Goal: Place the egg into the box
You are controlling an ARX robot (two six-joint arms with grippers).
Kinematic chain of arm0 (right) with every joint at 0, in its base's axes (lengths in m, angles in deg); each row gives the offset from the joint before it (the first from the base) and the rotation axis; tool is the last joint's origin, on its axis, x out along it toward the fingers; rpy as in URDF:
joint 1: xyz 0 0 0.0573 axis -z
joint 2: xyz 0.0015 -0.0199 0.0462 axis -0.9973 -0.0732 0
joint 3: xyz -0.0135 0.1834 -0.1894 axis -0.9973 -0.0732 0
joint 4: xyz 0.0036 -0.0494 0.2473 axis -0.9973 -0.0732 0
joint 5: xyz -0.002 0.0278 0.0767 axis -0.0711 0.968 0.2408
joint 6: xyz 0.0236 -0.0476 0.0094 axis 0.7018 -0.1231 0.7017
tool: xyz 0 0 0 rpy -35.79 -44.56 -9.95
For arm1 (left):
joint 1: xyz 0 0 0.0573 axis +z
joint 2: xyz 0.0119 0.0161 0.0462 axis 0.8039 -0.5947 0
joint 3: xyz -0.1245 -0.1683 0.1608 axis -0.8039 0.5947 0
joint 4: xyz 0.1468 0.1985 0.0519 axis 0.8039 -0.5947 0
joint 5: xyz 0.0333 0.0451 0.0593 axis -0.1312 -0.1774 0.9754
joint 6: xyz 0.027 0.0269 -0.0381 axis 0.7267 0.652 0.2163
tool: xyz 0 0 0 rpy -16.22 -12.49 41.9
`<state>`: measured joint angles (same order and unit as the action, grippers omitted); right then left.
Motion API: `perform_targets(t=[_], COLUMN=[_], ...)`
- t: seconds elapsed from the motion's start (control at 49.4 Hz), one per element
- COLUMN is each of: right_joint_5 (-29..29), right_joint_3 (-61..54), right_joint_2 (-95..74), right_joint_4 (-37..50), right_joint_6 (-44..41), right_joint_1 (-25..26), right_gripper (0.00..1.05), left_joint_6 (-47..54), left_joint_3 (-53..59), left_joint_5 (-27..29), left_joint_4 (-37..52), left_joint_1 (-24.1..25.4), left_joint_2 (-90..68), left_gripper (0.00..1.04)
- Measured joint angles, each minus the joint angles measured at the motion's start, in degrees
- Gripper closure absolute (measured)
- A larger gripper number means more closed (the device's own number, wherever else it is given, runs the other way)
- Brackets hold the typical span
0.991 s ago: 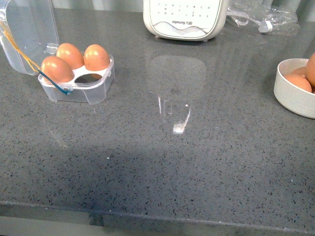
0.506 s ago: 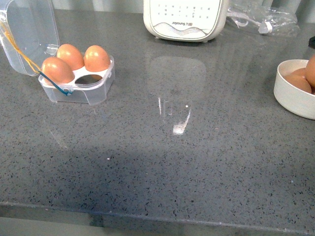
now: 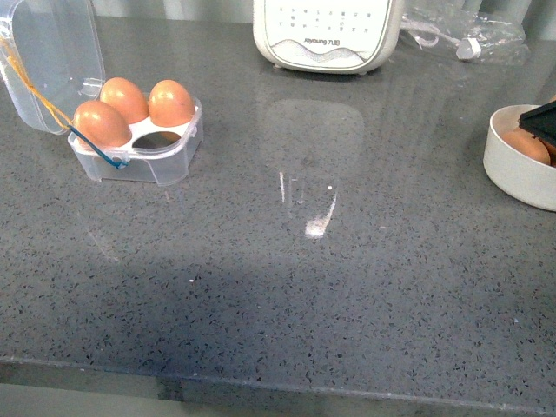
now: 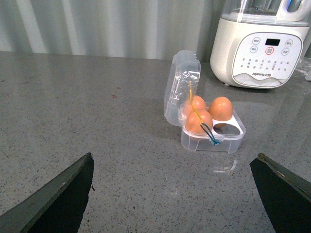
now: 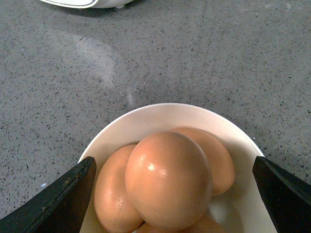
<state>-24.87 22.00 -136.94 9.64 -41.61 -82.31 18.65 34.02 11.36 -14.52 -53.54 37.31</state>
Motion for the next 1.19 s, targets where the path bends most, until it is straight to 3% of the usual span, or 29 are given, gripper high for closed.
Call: perform_targets(t=[0.081, 0.344, 0.404, 0.93, 1.193], right_joint_5=[-0.09, -0.57, -0.81, -5.35, -0.07], right_joint_3=[-0.46, -0.85, -1.01, 0.79, 10.78], right_joint_2=[0.0, 0.13, 0.52, 10.64, 5.75], right_joint_4=[0.0, 0.13, 0.13, -0.59, -0.33], right_joint_6=[-0.13, -0.68, -0.98, -1.64, 2.43], right_joint_1=[0.0, 0.07, -0.07, -5.38, -18.08], right_gripper=[0.09, 0.57, 0.62, 0.64, 0.64], left_joint_6=[0.0, 0.0, 0.0, 0.0, 0.0], left_joint_3=[0.0, 0.0, 0.0, 0.0, 0.0], left_joint_5=[0.0, 0.02, 0.02, 0.0, 0.0], left_joint_4=[0.0, 0.0, 0.0, 0.0, 0.0], left_joint_1=[0.02, 0.0, 0.0, 0.02, 0.02], left_joint_2=[-0.02, 0.0, -0.02, 0.0, -0.02], left_gripper=[0.07, 0.07, 0.07, 0.07, 0.07])
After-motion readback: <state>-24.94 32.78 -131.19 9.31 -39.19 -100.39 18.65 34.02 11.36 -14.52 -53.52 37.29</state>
